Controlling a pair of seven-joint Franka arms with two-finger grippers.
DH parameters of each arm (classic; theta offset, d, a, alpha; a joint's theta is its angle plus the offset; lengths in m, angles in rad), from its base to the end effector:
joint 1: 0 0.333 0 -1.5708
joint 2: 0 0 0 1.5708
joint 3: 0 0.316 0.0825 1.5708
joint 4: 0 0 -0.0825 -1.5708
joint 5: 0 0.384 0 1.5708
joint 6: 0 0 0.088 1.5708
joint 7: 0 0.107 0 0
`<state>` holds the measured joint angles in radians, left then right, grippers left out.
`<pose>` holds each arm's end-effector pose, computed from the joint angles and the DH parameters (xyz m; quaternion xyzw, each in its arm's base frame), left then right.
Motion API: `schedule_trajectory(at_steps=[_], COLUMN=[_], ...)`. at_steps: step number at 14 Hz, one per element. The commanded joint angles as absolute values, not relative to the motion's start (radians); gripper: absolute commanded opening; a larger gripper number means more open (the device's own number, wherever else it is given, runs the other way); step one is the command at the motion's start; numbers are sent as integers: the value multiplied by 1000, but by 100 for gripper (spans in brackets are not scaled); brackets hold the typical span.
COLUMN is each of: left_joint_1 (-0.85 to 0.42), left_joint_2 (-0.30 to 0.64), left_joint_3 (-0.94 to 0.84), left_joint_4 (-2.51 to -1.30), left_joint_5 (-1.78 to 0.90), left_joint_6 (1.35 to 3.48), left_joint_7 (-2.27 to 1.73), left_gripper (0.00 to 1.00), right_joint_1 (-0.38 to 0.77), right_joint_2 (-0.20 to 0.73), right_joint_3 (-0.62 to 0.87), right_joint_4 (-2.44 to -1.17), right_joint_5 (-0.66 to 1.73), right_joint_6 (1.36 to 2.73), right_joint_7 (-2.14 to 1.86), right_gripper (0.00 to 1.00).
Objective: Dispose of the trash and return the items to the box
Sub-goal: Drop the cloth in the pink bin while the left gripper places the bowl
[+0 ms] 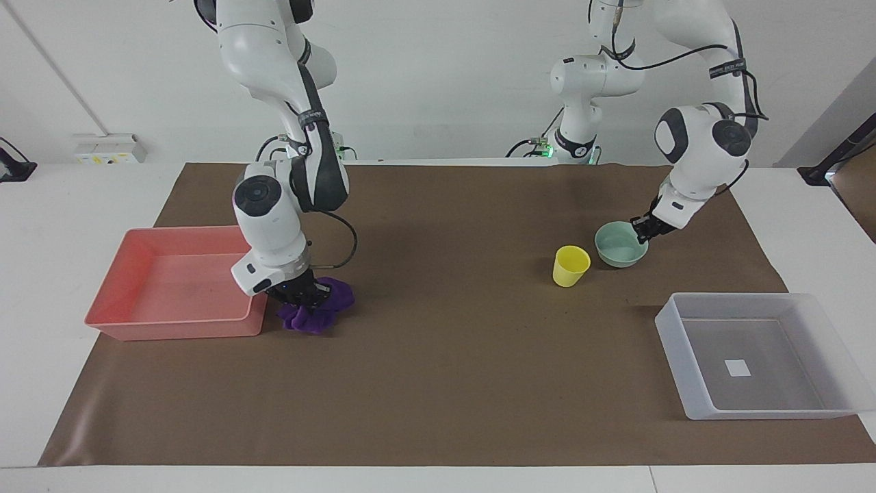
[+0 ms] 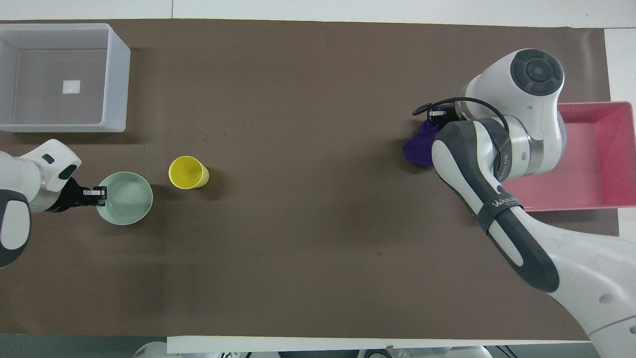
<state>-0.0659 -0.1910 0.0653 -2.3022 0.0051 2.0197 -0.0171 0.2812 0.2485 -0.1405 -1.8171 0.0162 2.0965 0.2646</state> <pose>0.4706 0.0005 0.4173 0.9989 0.0062 -0.0460 0.0035 0.6189 0.0937 0.4064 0.9978 -0.0634 0.0184 0.0065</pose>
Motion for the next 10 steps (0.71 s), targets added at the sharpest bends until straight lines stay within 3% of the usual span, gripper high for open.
schedule_trajectory(at_steps=[1,4,6,8,10], left_joint_1=[-52,27,80,94,94], left_joint_2=[-137,16,200,340,412], left_joint_3=[72,74,74,74,74], left_joint_4=[-2053,-1877,-1672,-1550,-1572], left_joint_5=[-23,-66,-102,-121,-144], left_joint_6=[1853,1933,1966,2011,2185], left_joint_7=[-37,-41,-41,-43,-46], left_gripper=[0,0,0,0,0], right_joint_1=[229,140,45,-38,-77], right_joint_2=[187,102,74,39,-12], right_joint_3=[-133,-137,-138,-138,-138], right_joint_4=[-1665,-1644,-1661,-1748,-1907], right_joint_5=[23,25,23,23,20], right_joint_6=[1857,1734,1681,1707,1846], right_joint_7=[226,56,-77,-178,-192], right_gripper=[1,1,1,2,3])
